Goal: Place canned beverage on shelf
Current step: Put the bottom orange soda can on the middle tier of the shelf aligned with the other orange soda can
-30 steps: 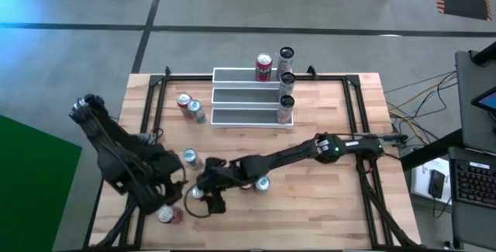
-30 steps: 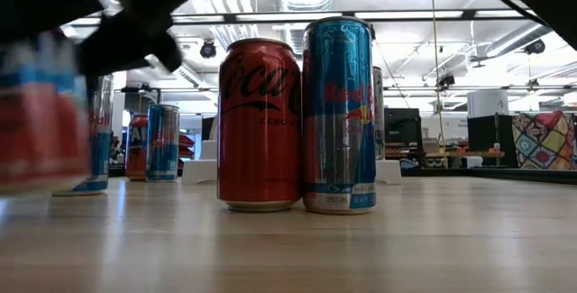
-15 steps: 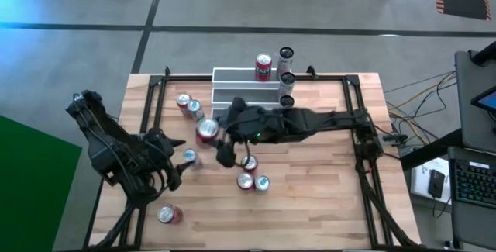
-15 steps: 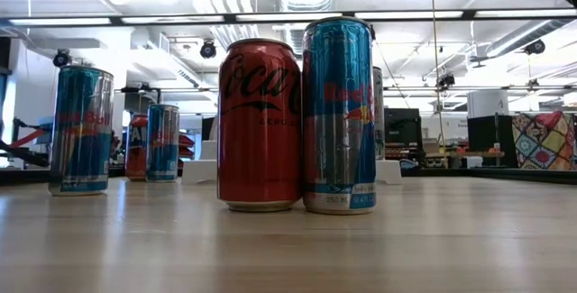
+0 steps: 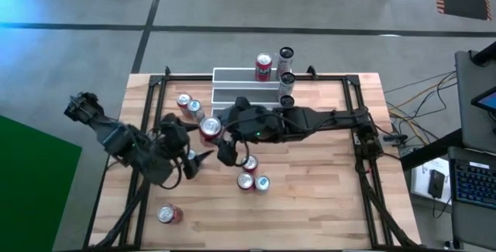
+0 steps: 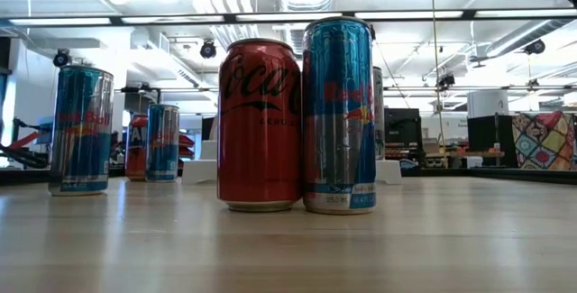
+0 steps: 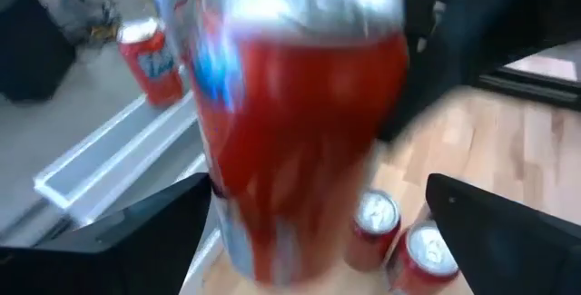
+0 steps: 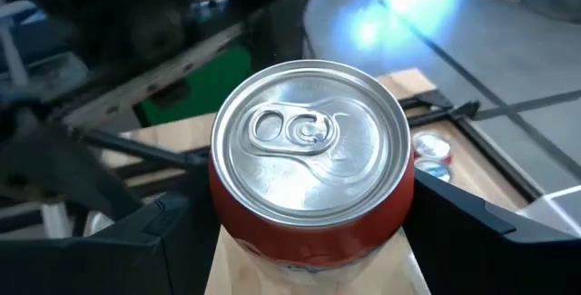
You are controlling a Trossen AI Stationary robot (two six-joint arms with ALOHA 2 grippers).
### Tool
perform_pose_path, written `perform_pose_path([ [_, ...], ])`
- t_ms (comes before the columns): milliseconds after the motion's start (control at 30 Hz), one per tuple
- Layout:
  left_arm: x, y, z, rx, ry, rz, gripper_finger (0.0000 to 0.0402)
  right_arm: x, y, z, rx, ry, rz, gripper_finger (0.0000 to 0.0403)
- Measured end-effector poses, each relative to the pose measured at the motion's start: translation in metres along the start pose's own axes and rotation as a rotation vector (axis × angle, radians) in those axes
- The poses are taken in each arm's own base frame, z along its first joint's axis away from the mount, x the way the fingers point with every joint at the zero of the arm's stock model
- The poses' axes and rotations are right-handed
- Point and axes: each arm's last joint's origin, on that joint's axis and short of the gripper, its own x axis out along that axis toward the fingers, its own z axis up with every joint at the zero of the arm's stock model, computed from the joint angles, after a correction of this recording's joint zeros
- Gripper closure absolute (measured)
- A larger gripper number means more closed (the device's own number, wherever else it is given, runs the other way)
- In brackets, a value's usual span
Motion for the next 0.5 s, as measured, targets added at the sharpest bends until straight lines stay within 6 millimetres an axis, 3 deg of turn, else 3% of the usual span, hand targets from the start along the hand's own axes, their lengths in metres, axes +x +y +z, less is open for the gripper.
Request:
perform_pose_path([
  [300, -0.001, 0.008, 0.015, -0.029, -0.044, -0.048, 0.0052, -0.008, 0.0, 0.005, -0.003, -0.01, 0.031, 0.0125],
  [500, 0.002, 0.002, 0.02, -0.025, -0.065, -0.099, 0.0074, -0.017, 0.002, 0.01, -0.007, -0.018, 0.105, 0.0124],
])
